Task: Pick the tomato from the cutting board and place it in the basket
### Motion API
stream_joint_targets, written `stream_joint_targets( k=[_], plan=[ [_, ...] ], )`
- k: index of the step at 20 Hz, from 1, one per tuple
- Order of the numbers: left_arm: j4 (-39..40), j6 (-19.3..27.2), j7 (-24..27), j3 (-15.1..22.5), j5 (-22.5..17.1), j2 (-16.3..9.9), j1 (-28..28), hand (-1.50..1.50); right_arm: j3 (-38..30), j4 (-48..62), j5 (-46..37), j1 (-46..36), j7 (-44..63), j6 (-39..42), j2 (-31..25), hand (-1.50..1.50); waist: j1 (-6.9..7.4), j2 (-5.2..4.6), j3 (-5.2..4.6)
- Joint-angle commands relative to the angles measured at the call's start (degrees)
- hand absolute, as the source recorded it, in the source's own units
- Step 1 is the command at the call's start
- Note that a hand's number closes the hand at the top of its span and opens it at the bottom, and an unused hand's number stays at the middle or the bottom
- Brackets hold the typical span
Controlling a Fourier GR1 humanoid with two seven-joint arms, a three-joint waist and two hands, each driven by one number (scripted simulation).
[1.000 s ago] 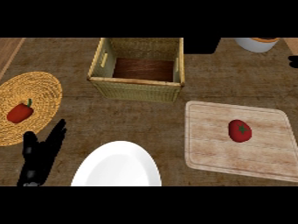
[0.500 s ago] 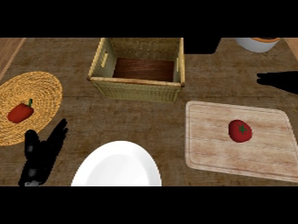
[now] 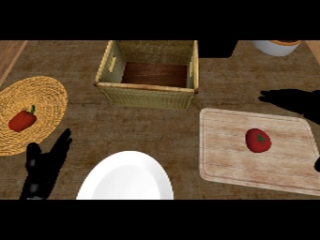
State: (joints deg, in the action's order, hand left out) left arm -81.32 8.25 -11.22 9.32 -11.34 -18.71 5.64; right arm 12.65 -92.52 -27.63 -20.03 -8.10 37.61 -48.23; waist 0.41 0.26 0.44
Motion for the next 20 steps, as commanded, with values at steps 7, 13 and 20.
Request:
stream_joint_targets(
  k=[7, 13, 20],
  plan=[
    [0.7, 0.3, -5.8, -0.2, 1.3, 2.1, -1.1, 0.00, 2.1, 9.0, -10.2, -0.3, -6.9, -6.2, 6.5, -1.50, 0.10, -0.39, -0.42],
    [0.9, -2.1, -1.9, -1.2, 1.6, 2.1, 3.2, 0.00, 1.1, 9.2, -12.3, 0.2, -6.3, -6.6, 9.5, -1.50, 0.01, -0.28, -0.43],
    [-1.1, -4.2, -3.7, -2.7, 1.2, 1.0, 3.5, 0.00, 2.1, 14.7, -15.4, -3.9, -6.7, -6.4, 14.7, -1.50, 0.61, -0.40, -0.42]
  ],
)
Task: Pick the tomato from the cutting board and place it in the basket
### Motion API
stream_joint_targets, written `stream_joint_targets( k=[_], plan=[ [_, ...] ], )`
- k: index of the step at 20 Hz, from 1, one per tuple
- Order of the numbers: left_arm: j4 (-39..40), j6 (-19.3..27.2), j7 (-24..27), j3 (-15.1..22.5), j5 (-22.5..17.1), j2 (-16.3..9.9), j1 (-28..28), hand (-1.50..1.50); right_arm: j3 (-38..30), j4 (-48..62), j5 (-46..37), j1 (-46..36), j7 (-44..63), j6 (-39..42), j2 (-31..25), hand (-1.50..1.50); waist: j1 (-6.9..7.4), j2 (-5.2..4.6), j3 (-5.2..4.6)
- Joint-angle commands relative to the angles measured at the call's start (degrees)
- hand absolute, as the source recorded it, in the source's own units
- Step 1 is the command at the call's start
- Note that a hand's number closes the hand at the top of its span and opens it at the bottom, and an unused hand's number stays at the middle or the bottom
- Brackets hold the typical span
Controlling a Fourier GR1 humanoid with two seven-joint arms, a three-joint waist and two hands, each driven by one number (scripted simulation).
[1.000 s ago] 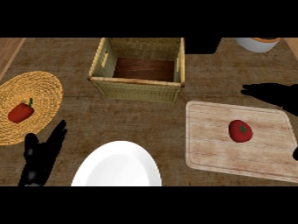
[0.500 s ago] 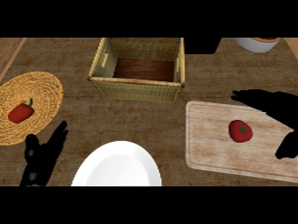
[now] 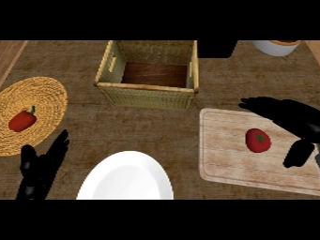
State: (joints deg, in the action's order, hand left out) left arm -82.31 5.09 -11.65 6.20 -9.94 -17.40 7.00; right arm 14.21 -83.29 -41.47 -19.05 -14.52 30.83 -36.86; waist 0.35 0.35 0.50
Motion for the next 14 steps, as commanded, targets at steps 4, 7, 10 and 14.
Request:
stream_joint_targets(
  k=[4, 7, 10, 14],
  plan=[
    [8.1, -0.7, 0.5, -0.8, 1.8, 1.7, -2.2, 0.00, 3.2, 3.9, -7.3, -0.1, 1.1, -2.9, 4.6, -1.50, -0.21, -0.48, -0.52],
    [-1.1, -1.1, -4.7, -1.0, 0.6, 0.2, 1.3, 0.00, 3.4, 3.3, -9.5, 2.4, -0.2, -2.3, 2.6, -1.50, -0.06, -0.32, -0.48],
    [1.8, -0.2, -3.4, -0.8, 2.7, 1.9, 0.0, 0.00, 1.8, 7.6, -10.7, -1.4, -0.8, -1.8, 4.2, -1.50, 0.04, -0.39, -0.49],
    [3.2, -3.6, -2.8, -3.5, 0.3, 0.4, 0.4, 0.00, 1.7, 7.6, -11.4, 0.7, -1.2, -3.5, 6.8, -1.50, -0.09, -0.37, -0.50]
  ],
)
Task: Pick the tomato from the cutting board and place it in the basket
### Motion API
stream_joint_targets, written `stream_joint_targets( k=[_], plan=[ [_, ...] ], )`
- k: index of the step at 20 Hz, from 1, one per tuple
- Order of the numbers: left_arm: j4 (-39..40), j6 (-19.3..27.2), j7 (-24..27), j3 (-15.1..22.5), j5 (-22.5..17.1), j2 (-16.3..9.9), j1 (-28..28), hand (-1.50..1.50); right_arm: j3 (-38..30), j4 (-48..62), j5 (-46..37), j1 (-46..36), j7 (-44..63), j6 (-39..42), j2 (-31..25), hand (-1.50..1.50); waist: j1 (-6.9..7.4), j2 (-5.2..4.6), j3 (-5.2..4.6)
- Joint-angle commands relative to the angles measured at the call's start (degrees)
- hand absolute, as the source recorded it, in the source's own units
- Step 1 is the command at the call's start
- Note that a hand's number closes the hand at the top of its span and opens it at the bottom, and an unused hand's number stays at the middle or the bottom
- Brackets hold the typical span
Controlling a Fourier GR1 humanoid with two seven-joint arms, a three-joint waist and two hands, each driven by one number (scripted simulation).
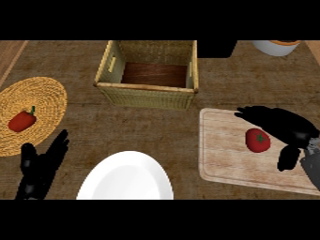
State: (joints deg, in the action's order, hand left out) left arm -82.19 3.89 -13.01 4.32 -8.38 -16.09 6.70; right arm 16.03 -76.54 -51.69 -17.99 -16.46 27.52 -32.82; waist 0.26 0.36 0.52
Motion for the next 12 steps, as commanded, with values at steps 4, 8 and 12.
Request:
stream_joint_targets(
  k=[4, 8, 12],
  plan=[
    [4.7, -1.3, 0.4, -0.6, 1.0, 1.9, 0.3, 0.00, -1.0, 2.9, -3.2, -0.4, -2.5, -0.9, 2.1, -1.50, -0.06, -0.41, -0.53],
    [0.2, -0.3, -3.6, -0.9, 1.4, 2.0, 1.1, 0.00, -1.8, 4.7, -4.6, 2.3, -5.0, -4.2, 2.7, -1.50, -0.09, -0.37, -0.50],
    [-1.9, 1.2, -4.0, 1.3, 3.9, 4.4, 2.7, 0.00, -2.3, 7.0, -6.6, 0.4, -5.1, -4.7, 3.9, 1.50, 0.05, -0.38, -0.50]
  ],
)
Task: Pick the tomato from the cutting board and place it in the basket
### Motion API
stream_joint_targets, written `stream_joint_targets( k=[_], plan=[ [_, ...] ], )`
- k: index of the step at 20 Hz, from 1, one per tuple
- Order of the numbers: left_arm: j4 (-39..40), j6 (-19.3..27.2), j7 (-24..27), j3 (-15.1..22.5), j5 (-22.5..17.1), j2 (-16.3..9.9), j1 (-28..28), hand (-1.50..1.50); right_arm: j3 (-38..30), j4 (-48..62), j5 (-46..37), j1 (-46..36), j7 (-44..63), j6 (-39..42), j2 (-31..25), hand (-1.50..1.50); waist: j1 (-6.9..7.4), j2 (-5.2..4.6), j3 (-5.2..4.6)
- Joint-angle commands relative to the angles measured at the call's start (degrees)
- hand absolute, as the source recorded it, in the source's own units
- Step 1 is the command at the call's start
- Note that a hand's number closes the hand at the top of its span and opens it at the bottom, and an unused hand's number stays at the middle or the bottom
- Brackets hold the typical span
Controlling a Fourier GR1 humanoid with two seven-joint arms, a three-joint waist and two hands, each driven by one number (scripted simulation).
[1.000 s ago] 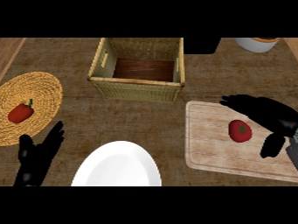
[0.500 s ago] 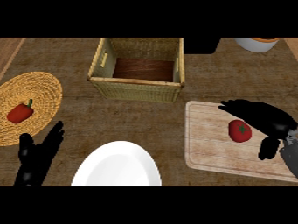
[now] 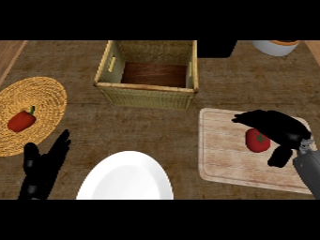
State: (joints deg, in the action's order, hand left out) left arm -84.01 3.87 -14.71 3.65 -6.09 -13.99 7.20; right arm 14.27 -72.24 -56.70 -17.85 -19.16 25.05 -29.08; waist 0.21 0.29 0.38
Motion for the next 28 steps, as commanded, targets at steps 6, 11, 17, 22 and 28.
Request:
stream_joint_targets(
  k=[6, 11, 17, 22, 28],
  plan=[
    [1.7, -1.8, 1.6, 0.3, 1.2, 0.9, 4.4, 0.00, 0.8, 6.4, -7.0, -2.5, -7.2, -11.3, 0.4, 1.50, 0.38, -0.36, -0.36],
    [3.8, -4.1, -2.0, -3.6, -0.8, -0.7, -1.5, 0.00, 0.2, 4.9, -8.6, -0.7, -8.7, -11.2, 1.4, 1.50, -0.09, -0.31, -0.38],
    [1.7, -3.2, -1.3, -1.5, 0.7, -0.1, 0.5, 0.00, 5.7, 1.2, -13.8, -5.4, 22.3, -5.4, 25.6, 1.50, 1.65, 0.33, -0.79],
    [1.4, -3.3, -1.2, -0.3, 1.1, 0.7, -0.6, 0.00, 6.7, -0.3, -12.8, -10.3, 37.1, -6.9, 28.8, 1.50, 4.65, 0.43, -0.73],
    [1.3, -4.5, -1.7, 1.4, 1.3, 1.1, -2.4, 0.00, 3.4, -9.1, 1.6, -14.0, 48.3, -20.8, 29.0, 1.50, 7.07, -0.06, 0.41]
  ],
)
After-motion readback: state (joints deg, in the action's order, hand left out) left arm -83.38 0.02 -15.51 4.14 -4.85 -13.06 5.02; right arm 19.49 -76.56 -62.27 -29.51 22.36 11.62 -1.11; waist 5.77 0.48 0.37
